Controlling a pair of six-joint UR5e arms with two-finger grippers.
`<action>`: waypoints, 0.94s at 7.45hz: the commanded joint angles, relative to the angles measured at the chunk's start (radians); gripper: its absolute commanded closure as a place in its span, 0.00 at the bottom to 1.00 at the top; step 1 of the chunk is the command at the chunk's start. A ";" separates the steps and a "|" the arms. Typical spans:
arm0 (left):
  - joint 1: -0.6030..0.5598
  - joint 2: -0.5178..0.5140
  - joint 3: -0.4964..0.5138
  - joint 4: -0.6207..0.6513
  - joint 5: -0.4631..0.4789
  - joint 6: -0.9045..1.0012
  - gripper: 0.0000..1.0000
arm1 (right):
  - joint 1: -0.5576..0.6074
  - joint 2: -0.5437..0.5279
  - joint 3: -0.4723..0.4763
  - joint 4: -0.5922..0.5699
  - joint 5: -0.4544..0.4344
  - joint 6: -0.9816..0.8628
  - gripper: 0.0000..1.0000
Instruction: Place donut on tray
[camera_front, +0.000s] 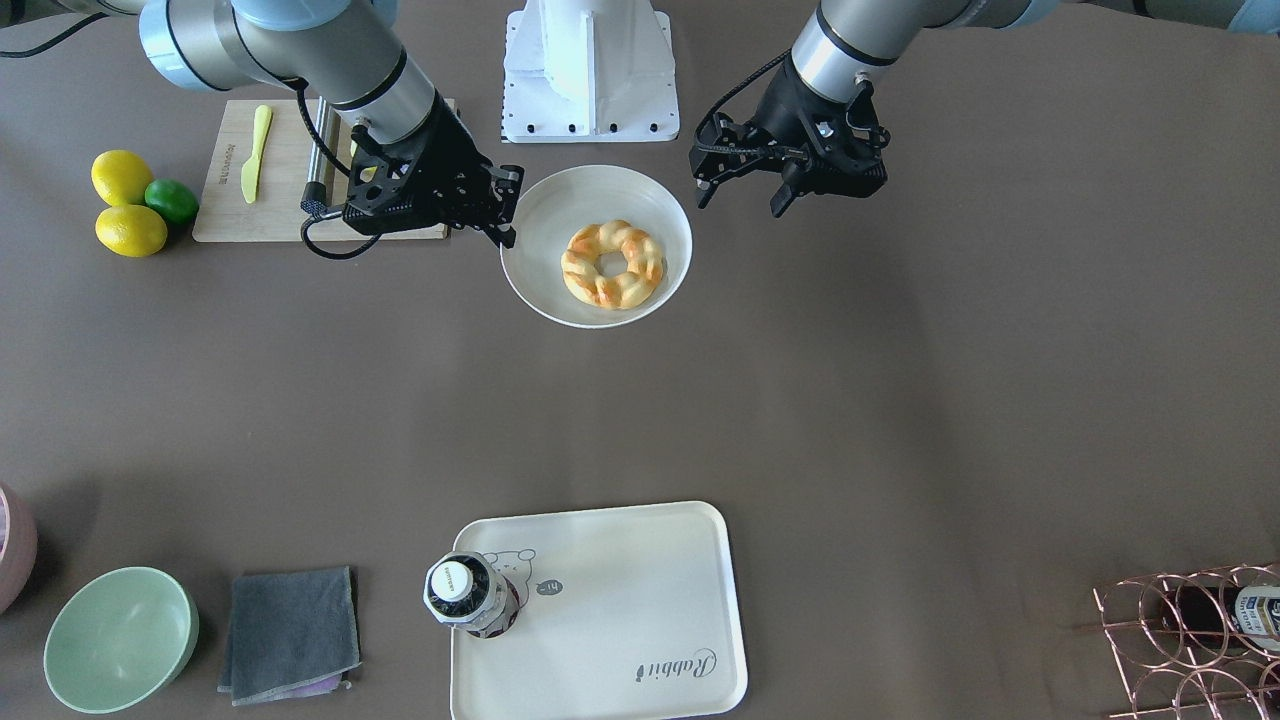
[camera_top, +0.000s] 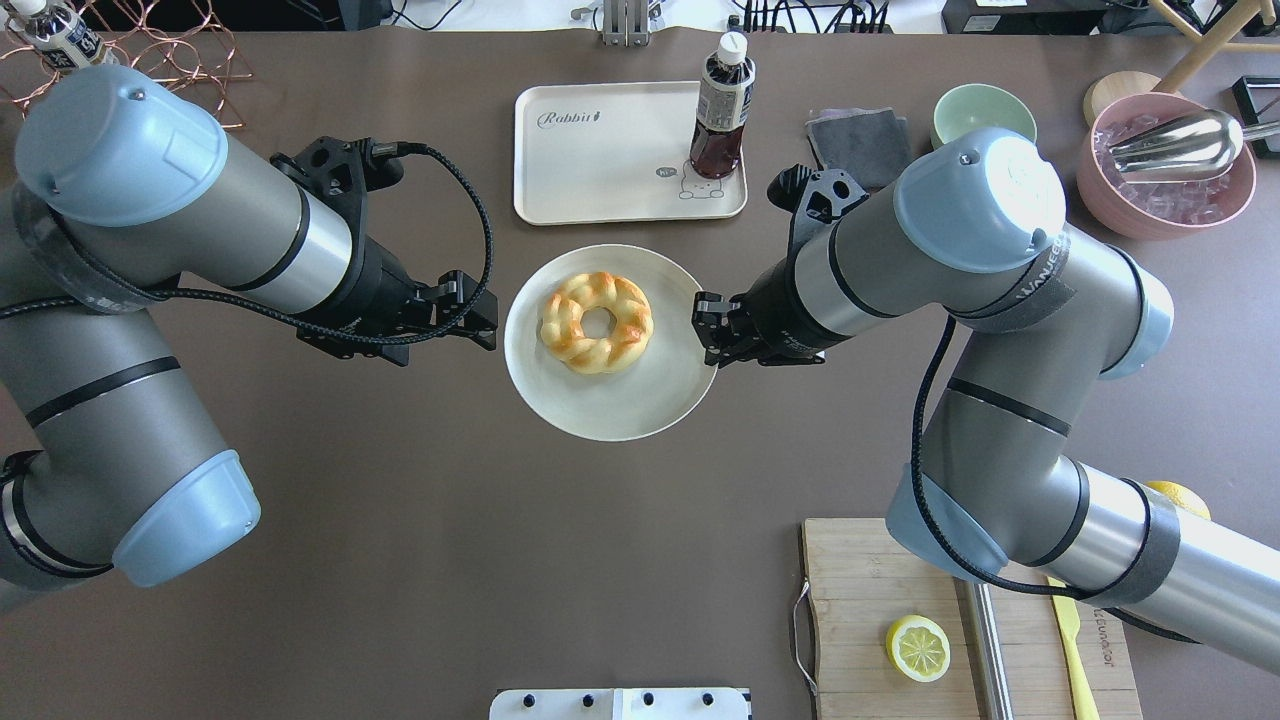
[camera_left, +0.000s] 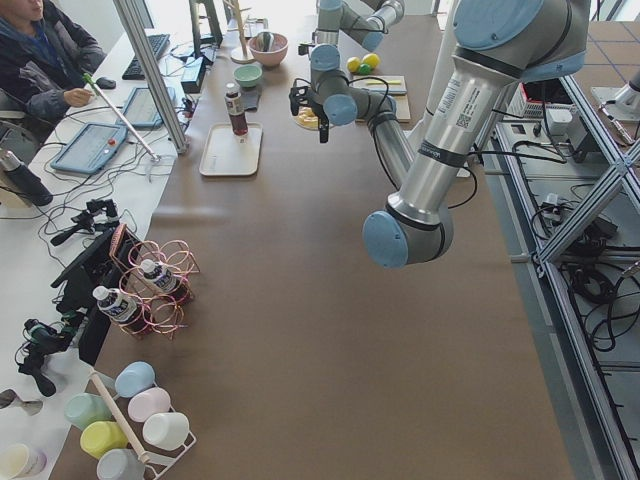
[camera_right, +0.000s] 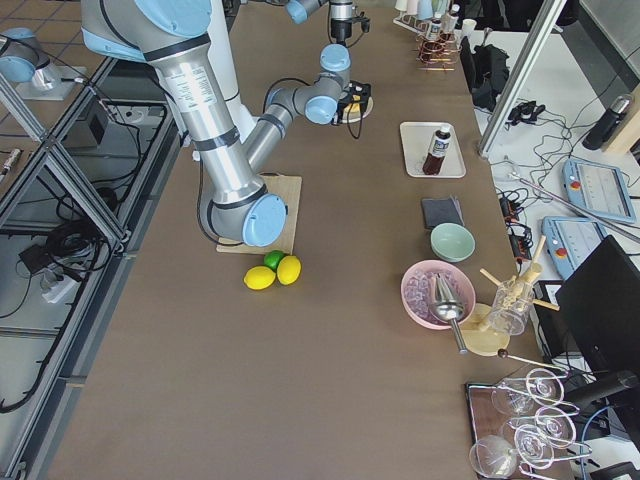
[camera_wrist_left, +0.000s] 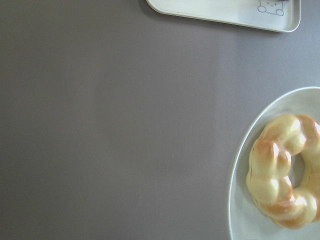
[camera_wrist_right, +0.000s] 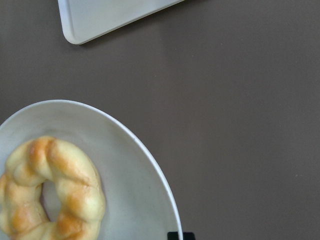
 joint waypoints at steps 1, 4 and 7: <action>0.003 -0.009 0.010 -0.002 0.001 -0.016 0.20 | -0.013 0.009 0.019 -0.029 -0.015 0.001 1.00; 0.030 -0.024 0.017 -0.003 0.001 -0.057 0.31 | -0.043 0.031 0.039 -0.034 -0.031 0.069 1.00; 0.031 -0.026 0.024 -0.005 0.001 -0.106 0.62 | -0.047 0.031 0.051 -0.037 -0.031 0.071 1.00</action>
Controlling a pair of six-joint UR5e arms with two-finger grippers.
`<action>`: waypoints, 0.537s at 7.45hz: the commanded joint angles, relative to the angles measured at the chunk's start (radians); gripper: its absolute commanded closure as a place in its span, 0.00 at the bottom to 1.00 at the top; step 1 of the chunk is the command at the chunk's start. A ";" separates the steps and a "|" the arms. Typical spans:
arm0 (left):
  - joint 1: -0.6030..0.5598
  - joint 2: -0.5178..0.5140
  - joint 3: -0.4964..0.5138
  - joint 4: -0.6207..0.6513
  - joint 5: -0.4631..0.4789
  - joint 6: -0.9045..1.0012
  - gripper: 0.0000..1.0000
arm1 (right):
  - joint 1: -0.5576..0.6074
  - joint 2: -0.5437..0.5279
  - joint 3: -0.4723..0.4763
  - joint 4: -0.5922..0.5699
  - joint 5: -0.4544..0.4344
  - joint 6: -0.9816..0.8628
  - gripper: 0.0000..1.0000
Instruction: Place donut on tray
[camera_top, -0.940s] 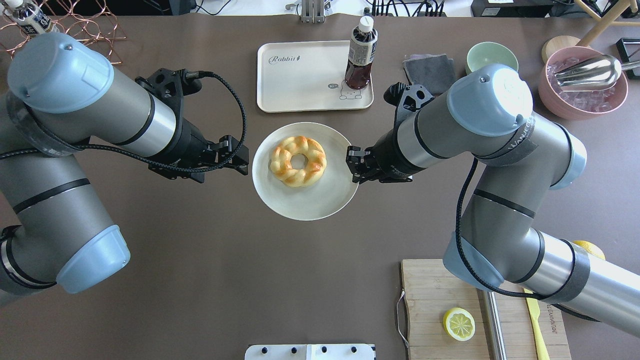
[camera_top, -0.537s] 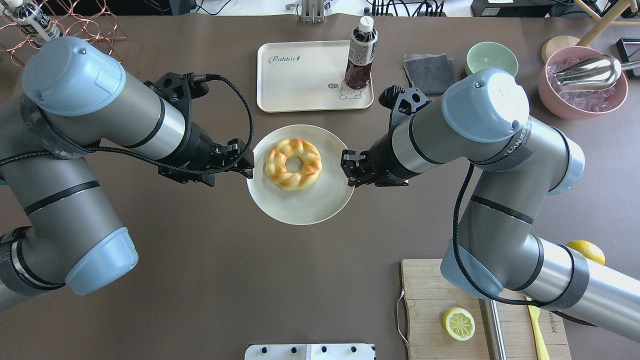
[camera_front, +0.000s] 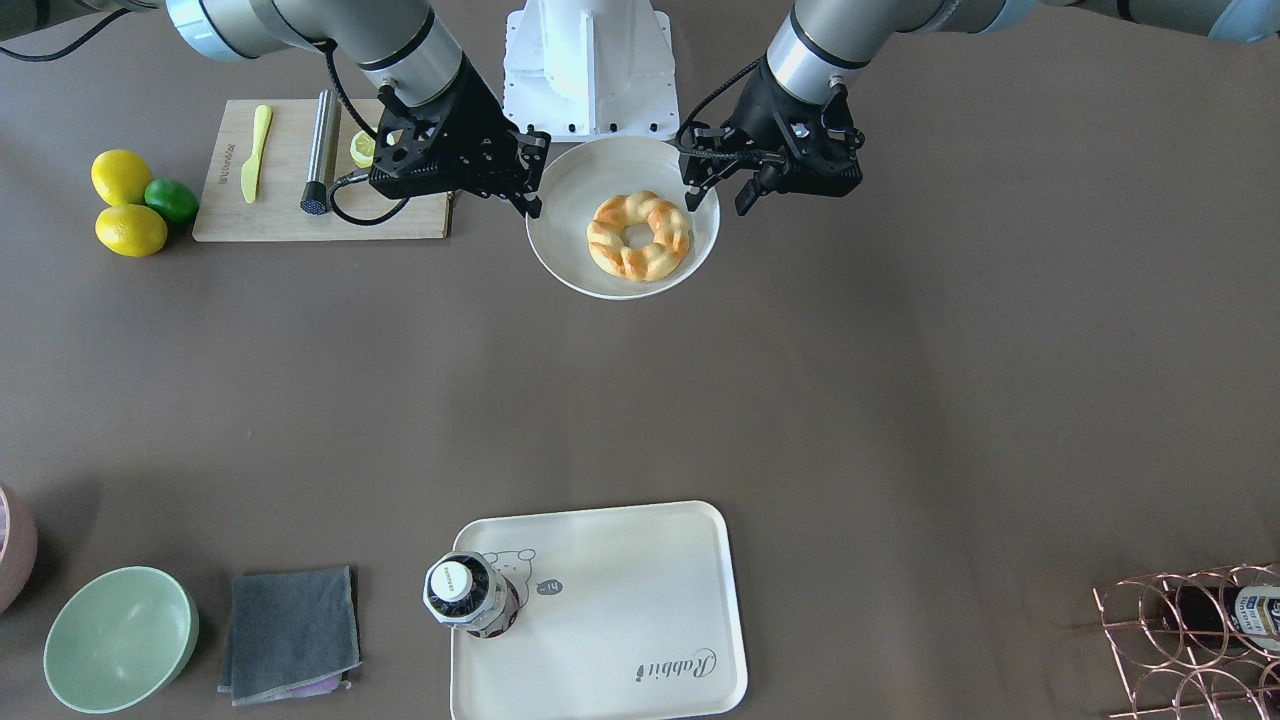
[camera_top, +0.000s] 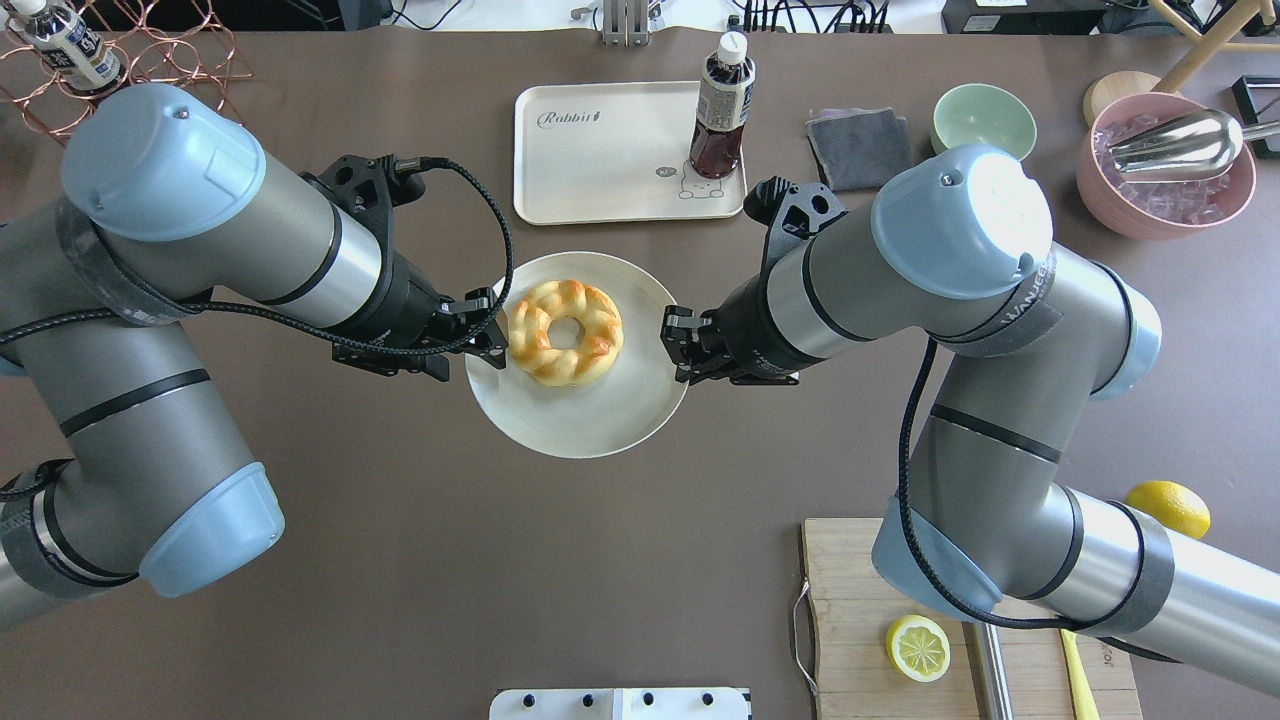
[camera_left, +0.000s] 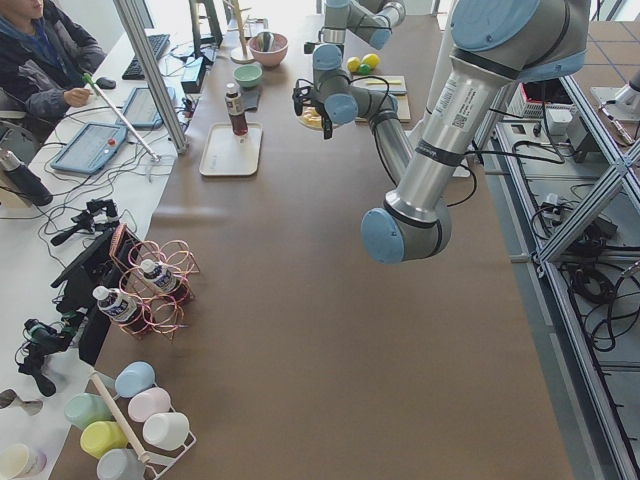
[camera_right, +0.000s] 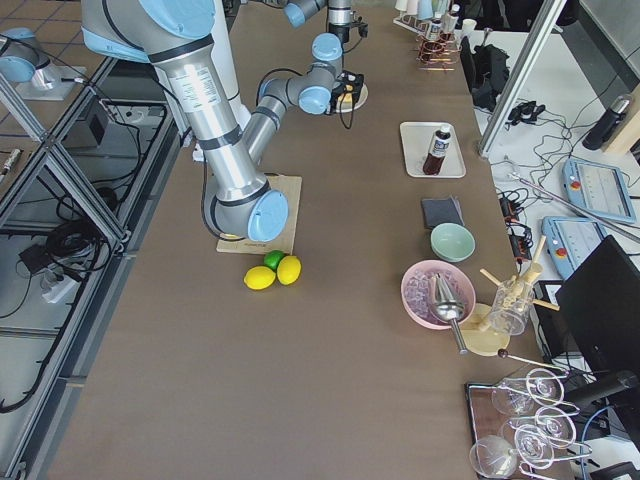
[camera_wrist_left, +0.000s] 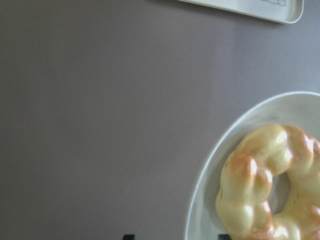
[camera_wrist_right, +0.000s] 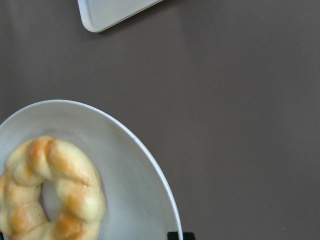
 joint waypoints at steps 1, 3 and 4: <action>0.002 -0.003 0.005 -0.002 0.000 -0.048 0.99 | -0.005 -0.001 0.007 -0.002 -0.001 0.004 1.00; 0.002 -0.001 0.005 -0.003 0.000 -0.044 1.00 | -0.012 -0.001 0.012 -0.004 -0.001 0.004 1.00; 0.002 -0.003 0.005 -0.003 0.001 -0.042 1.00 | -0.019 0.000 0.015 -0.004 -0.001 0.004 0.91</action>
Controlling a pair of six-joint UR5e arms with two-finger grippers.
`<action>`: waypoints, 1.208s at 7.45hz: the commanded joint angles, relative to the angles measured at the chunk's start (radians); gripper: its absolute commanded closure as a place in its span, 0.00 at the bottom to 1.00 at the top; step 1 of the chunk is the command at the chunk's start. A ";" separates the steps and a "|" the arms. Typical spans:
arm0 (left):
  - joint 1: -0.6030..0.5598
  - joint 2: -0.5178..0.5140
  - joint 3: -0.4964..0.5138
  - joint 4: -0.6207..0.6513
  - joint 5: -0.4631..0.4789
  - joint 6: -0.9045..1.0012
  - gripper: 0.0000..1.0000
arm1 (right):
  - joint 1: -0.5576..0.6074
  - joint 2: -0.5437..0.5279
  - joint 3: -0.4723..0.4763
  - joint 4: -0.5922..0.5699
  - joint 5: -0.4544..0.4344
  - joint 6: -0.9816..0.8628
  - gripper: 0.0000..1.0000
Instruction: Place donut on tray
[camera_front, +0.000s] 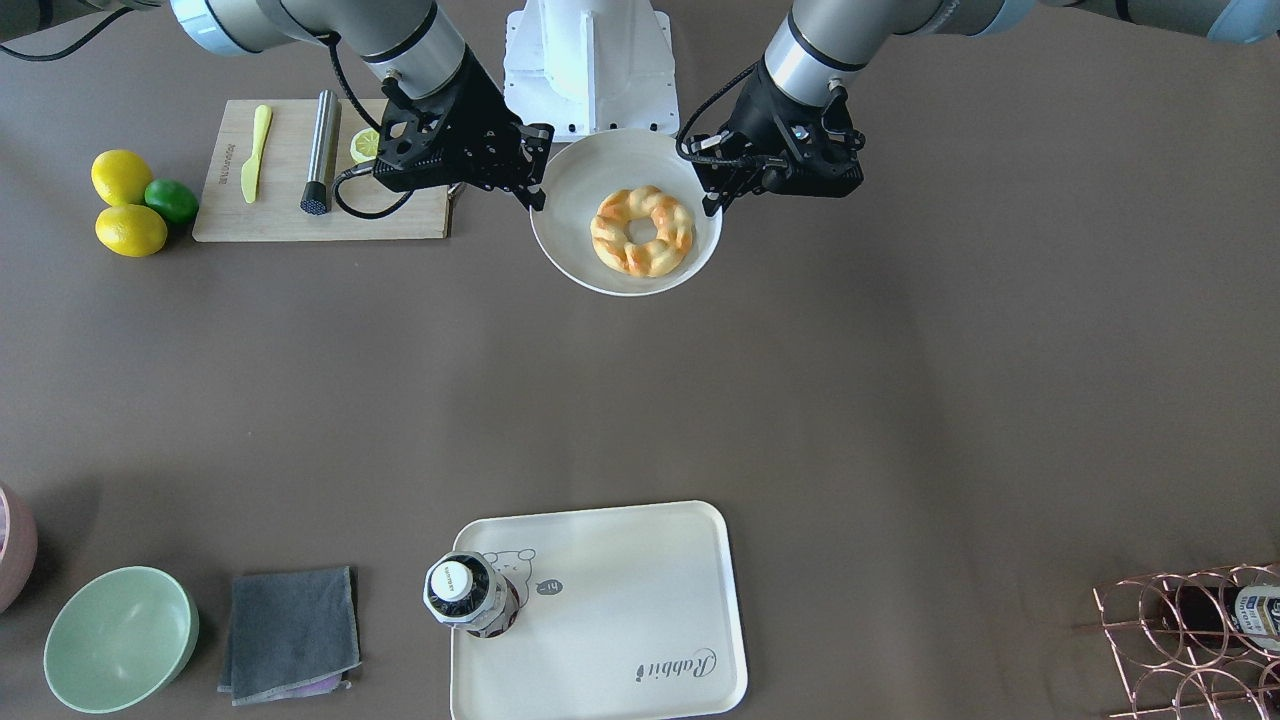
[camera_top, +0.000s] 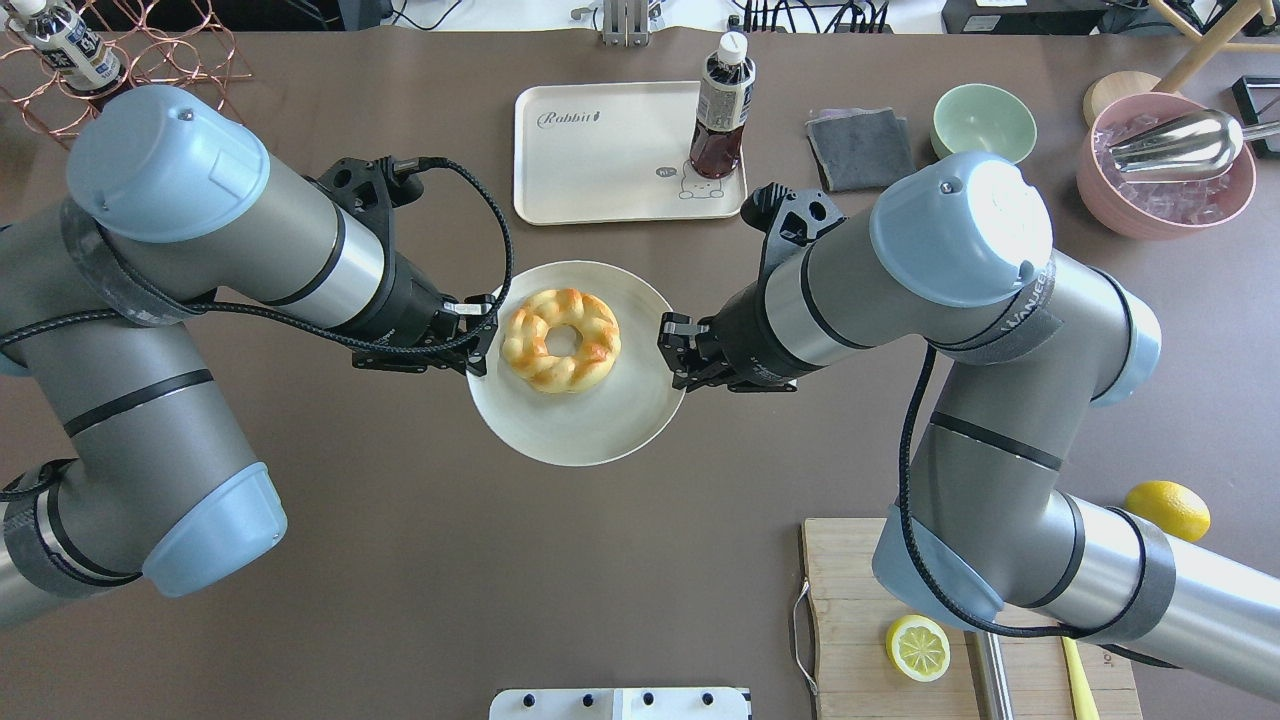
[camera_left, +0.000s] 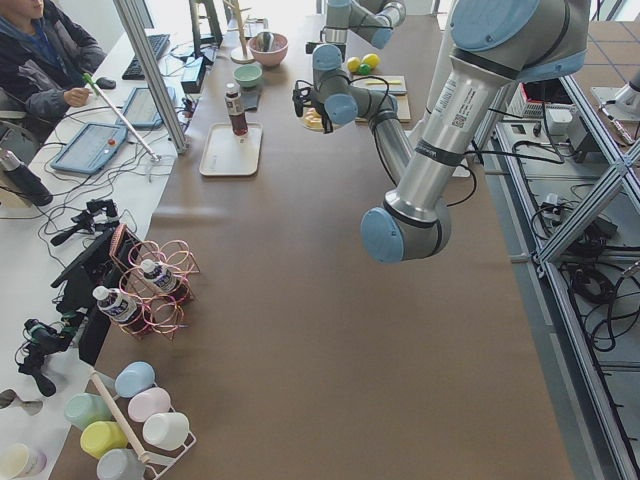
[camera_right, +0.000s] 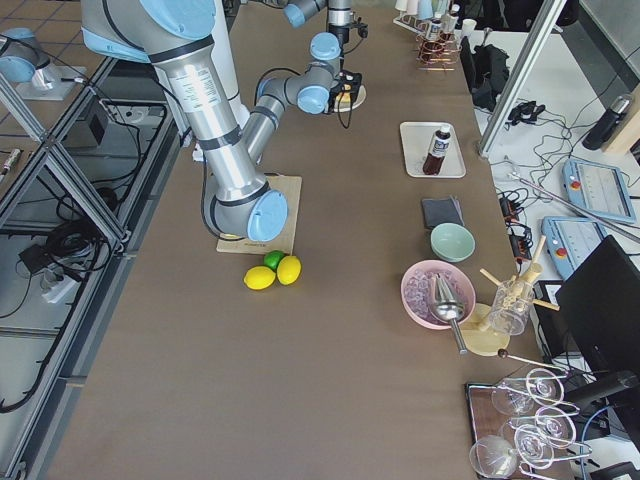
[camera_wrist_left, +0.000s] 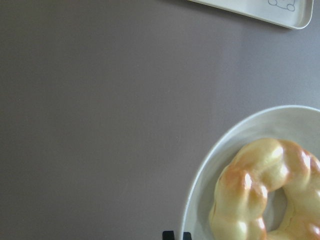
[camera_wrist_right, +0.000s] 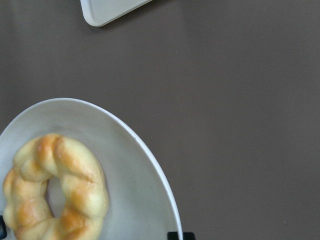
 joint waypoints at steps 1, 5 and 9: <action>0.000 -0.002 0.019 -0.010 0.001 0.006 1.00 | -0.013 0.001 0.014 -0.001 -0.012 0.000 0.01; -0.072 -0.011 0.192 -0.203 0.000 -0.007 1.00 | 0.014 -0.018 0.080 -0.105 -0.034 -0.001 0.00; -0.164 -0.163 0.578 -0.410 0.009 -0.160 1.00 | 0.124 -0.191 0.135 -0.108 0.054 -0.151 0.00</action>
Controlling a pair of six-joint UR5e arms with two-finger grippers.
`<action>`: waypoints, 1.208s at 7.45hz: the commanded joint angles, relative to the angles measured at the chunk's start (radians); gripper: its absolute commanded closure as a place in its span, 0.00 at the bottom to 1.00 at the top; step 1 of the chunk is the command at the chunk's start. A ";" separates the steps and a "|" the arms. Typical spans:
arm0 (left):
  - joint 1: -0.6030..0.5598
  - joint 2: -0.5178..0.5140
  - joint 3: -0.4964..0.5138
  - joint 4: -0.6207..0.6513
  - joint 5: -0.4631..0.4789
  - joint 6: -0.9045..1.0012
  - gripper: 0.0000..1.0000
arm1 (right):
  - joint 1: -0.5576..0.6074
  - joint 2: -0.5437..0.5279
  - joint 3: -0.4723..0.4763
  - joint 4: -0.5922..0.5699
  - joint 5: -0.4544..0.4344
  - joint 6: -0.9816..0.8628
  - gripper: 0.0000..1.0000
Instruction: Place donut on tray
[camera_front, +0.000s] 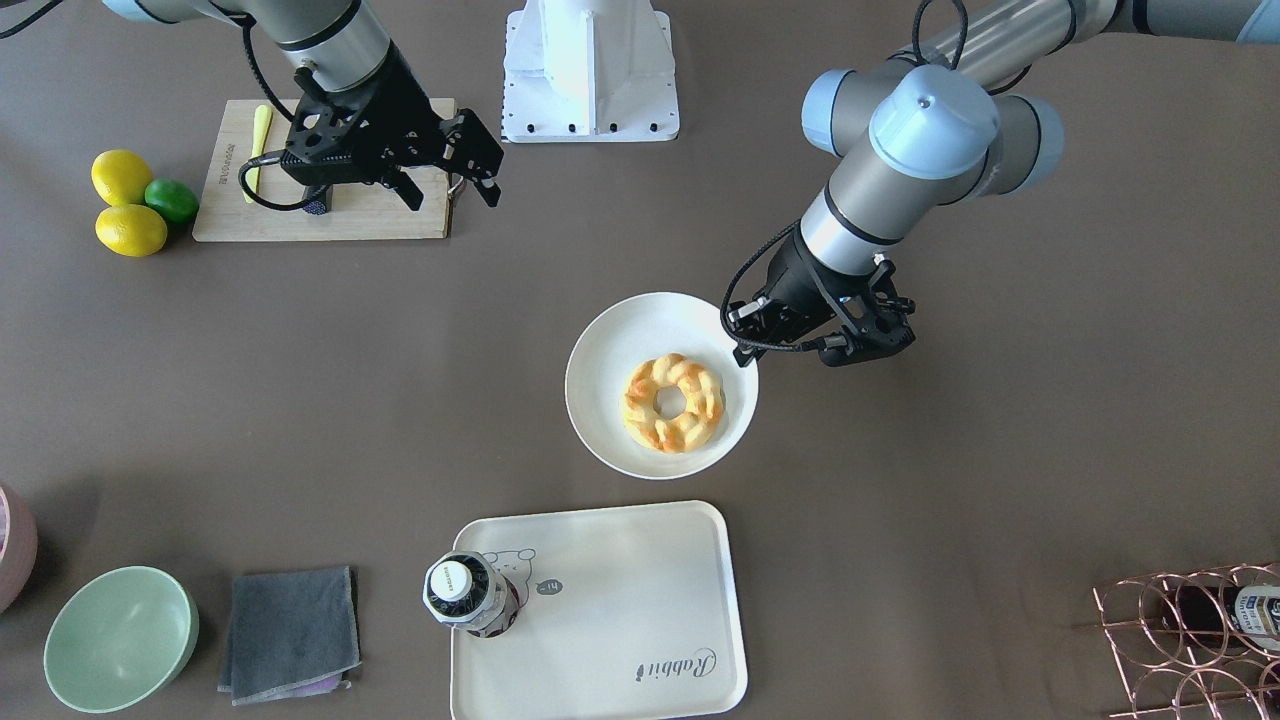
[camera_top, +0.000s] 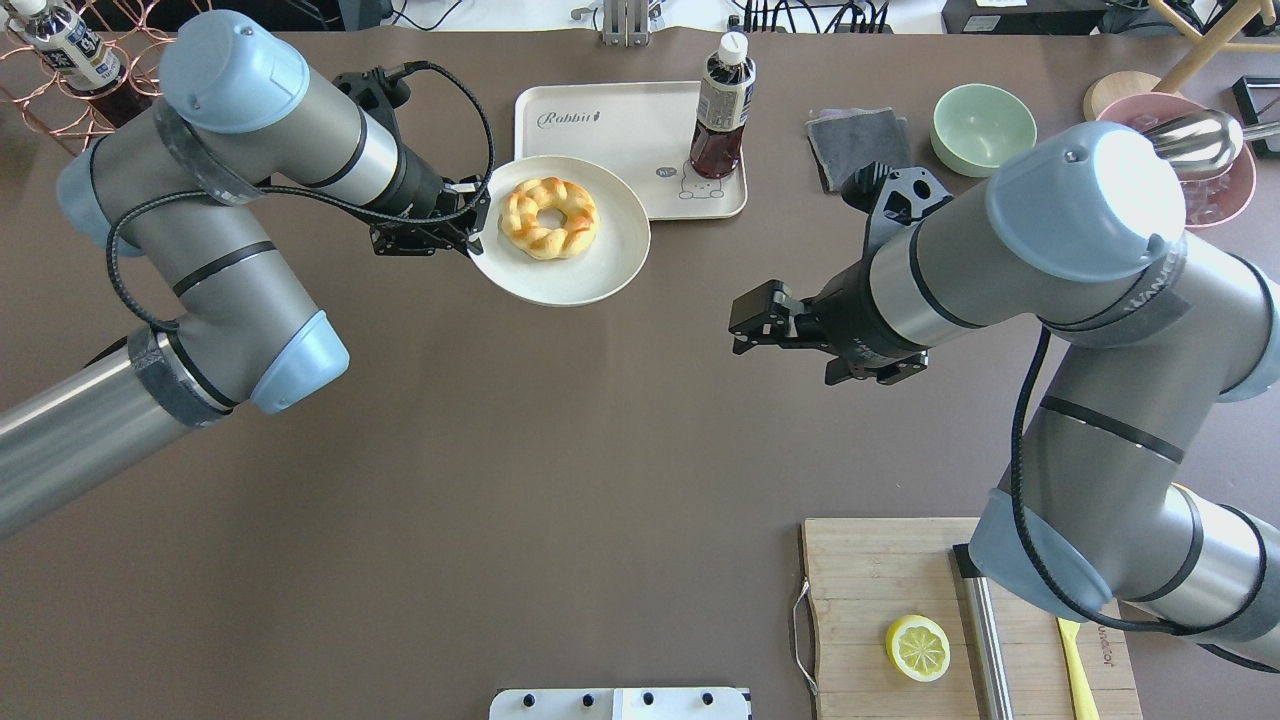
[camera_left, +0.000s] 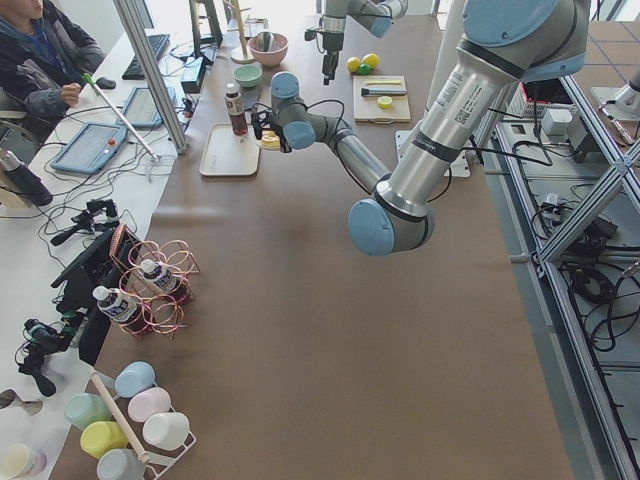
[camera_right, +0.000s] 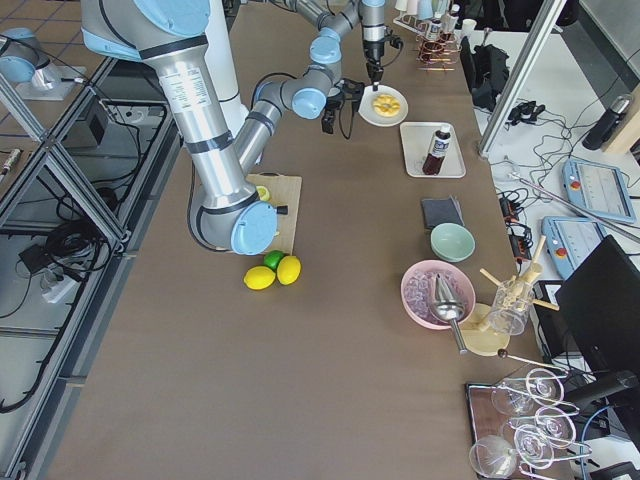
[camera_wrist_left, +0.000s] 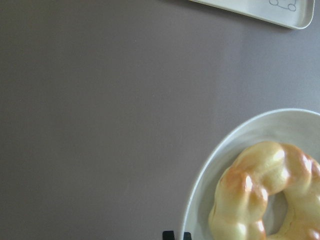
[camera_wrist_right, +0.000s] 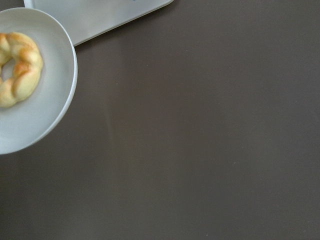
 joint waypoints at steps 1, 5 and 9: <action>-0.031 -0.122 0.266 -0.133 0.065 -0.147 1.00 | 0.082 -0.160 0.053 0.004 0.045 -0.179 0.00; -0.015 -0.276 0.586 -0.329 0.157 -0.359 1.00 | 0.258 -0.370 0.061 0.008 0.121 -0.570 0.00; 0.028 -0.327 0.731 -0.451 0.219 -0.419 1.00 | 0.507 -0.541 -0.001 0.007 0.264 -1.053 0.00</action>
